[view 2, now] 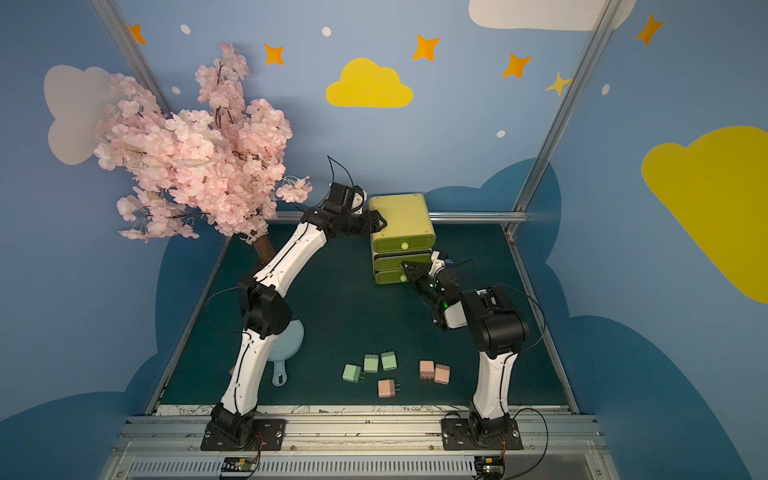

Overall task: Place the plugs into the drawer by color
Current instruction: Open the drawer in the storage box.

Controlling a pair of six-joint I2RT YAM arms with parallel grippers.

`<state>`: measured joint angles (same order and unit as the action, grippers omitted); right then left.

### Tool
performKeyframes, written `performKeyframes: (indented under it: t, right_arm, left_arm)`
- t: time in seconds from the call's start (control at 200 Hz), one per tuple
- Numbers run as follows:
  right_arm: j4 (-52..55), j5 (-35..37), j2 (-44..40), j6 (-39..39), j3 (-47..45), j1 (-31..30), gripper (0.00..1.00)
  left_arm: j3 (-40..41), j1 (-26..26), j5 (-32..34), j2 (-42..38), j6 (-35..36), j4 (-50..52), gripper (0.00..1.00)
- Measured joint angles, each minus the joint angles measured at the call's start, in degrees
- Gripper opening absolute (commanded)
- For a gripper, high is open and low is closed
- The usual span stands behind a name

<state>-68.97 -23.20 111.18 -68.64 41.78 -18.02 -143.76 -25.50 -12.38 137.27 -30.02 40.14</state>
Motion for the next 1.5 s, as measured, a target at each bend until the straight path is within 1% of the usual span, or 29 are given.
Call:
performKeyframes:
  t: [0.215, 0.436, 0.821, 1.076, 1.237, 1.332, 1.387, 1.497]
  right_arm:
    - [4.8, 2.2, -6.9, 2.8, -4.2, -1.6, 0.18]
    - [7.2, 3.0, -10.1, 4.7, -6.8, -2.3, 0.18]
    - [9.9, 4.8, -18.0, 8.4, -14.5, -4.5, 0.20]
    - [10.3, 5.1, -19.4, 10.6, -17.1, -4.8, 0.22]
    - [10.3, 5.1, -19.3, 11.8, -17.8, -4.8, 0.27]
    - [10.1, 5.1, -19.0, 12.4, -17.9, -4.8, 0.31]
    - [10.1, 5.0, -18.9, 12.6, -17.9, -4.8, 0.36]
    - [10.5, 4.2, -19.0, 13.9, -18.5, -4.8, 0.48]
  left_arm:
    - [0.0, 0.1, 0.2, 0.0, 0.0, -0.2, 0.78]
    - [0.3, 0.1, 0.2, 0.0, 0.0, -0.4, 0.78]
    - [0.6, -0.1, 0.4, 0.0, 0.0, -0.8, 0.78]
    - [1.0, -0.3, 0.5, 0.0, 0.0, -1.4, 0.78]
    - [1.0, -0.5, 0.7, 0.0, 0.0, -1.7, 0.78]
    - [1.1, -0.7, 0.8, 0.0, 0.0, -1.8, 0.78]
    - [1.1, -0.8, 0.9, 0.0, 0.0, -1.8, 0.78]
    - [1.1, -0.8, 1.1, 0.0, 0.2, -1.9, 0.78]
